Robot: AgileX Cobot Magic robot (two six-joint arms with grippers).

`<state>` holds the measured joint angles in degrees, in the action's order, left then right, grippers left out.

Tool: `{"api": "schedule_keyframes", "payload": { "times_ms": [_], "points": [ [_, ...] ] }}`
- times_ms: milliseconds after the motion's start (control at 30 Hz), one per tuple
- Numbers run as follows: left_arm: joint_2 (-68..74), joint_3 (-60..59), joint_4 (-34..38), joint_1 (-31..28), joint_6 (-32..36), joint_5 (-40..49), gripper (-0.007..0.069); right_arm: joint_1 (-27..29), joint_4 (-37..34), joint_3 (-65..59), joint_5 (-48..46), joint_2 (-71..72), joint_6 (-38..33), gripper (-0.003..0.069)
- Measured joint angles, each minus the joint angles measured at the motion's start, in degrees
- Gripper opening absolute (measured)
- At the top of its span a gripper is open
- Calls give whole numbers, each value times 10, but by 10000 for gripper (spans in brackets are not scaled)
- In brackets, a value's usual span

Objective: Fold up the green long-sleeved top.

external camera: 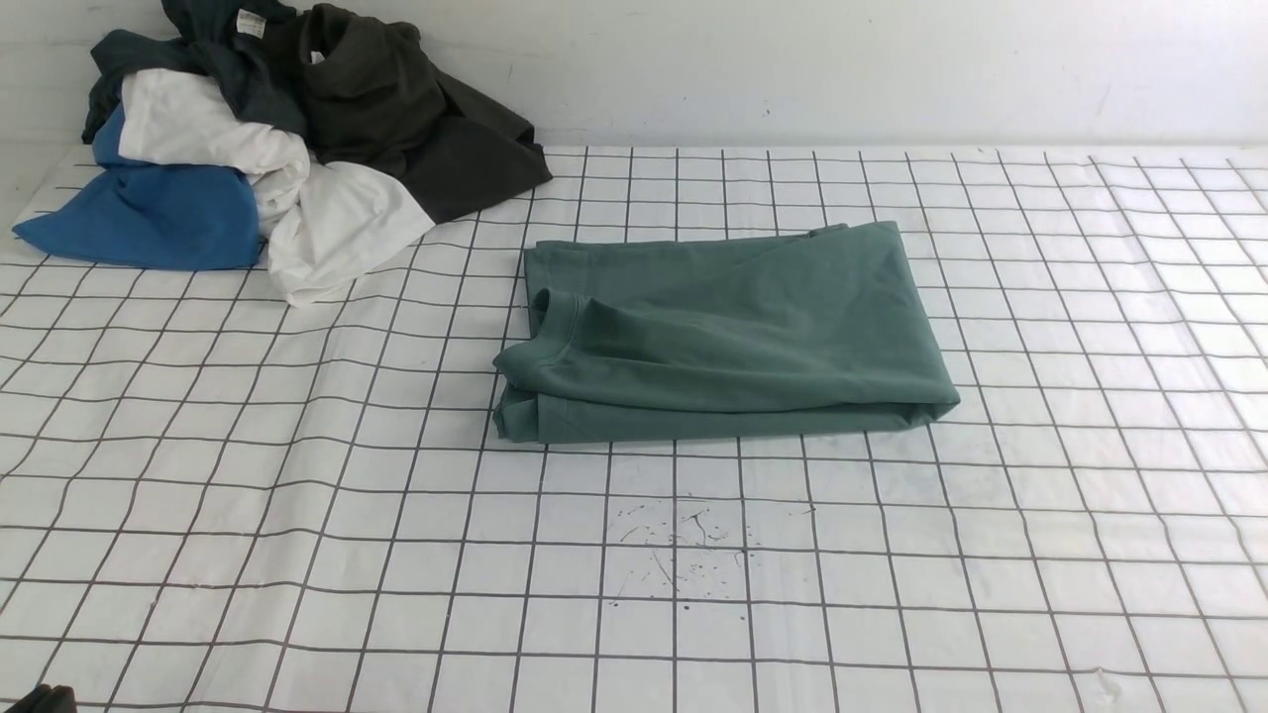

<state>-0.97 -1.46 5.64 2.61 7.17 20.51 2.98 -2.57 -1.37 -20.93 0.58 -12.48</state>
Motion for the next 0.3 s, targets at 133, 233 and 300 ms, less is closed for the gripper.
{"api": "schedule_keyframes", "payload": {
  "times_ms": [133,233,300],
  "points": [
    [0,0,0,0,0,0,-7,0,0,0,0,0,0,-14],
    [0,0,0,0,0,0,-7,0,0,0,0,0,2,-14],
    [0,0,0,0,0,0,-7,0,0,0,0,0,4,-14]
  ]
}}
